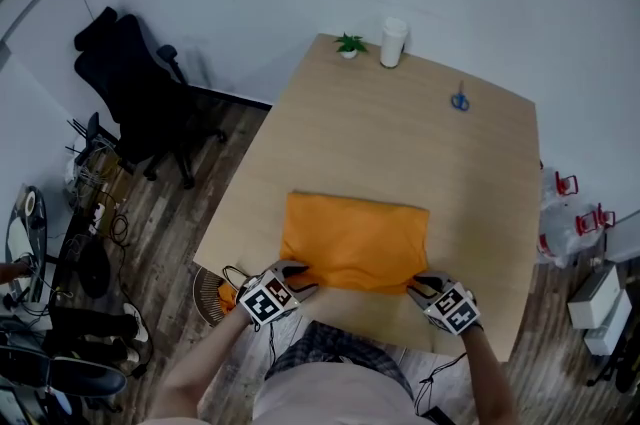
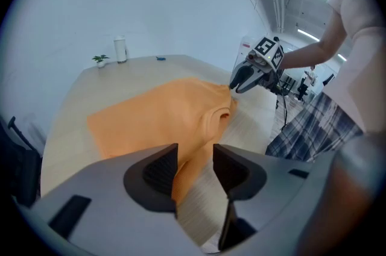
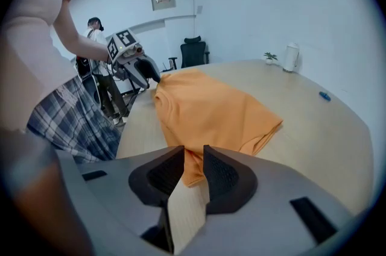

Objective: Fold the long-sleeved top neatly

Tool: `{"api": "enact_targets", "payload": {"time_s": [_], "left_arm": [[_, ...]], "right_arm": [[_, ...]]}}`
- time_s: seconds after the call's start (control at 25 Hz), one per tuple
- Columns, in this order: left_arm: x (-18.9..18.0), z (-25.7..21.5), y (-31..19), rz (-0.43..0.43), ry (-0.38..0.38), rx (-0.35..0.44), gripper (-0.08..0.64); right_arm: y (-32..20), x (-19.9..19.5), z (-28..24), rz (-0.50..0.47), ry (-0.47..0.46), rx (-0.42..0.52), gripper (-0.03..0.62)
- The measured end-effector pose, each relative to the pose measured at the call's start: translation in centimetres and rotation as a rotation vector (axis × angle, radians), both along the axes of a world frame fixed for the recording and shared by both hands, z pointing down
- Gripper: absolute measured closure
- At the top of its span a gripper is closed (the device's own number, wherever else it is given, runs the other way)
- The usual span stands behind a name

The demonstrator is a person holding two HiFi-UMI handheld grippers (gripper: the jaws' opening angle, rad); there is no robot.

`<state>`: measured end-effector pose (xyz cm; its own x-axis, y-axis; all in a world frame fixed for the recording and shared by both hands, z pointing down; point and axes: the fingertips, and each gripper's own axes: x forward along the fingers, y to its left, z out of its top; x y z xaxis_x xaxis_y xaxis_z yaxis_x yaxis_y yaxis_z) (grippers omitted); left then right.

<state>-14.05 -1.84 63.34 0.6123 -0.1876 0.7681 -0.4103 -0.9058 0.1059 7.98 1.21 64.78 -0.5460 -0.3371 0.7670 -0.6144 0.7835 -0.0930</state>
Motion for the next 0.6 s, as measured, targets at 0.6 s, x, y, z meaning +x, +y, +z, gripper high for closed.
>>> {"api": "enact_targets", "payload": {"time_s": [0.6], "left_arm": [[-5.7, -17.7, -11.8, -0.552, 0.433, 0.367, 0.478]], "right_arm": [[-9.5, 7.6, -15.5, 0.543, -0.388, 0.409, 0.533]]}}
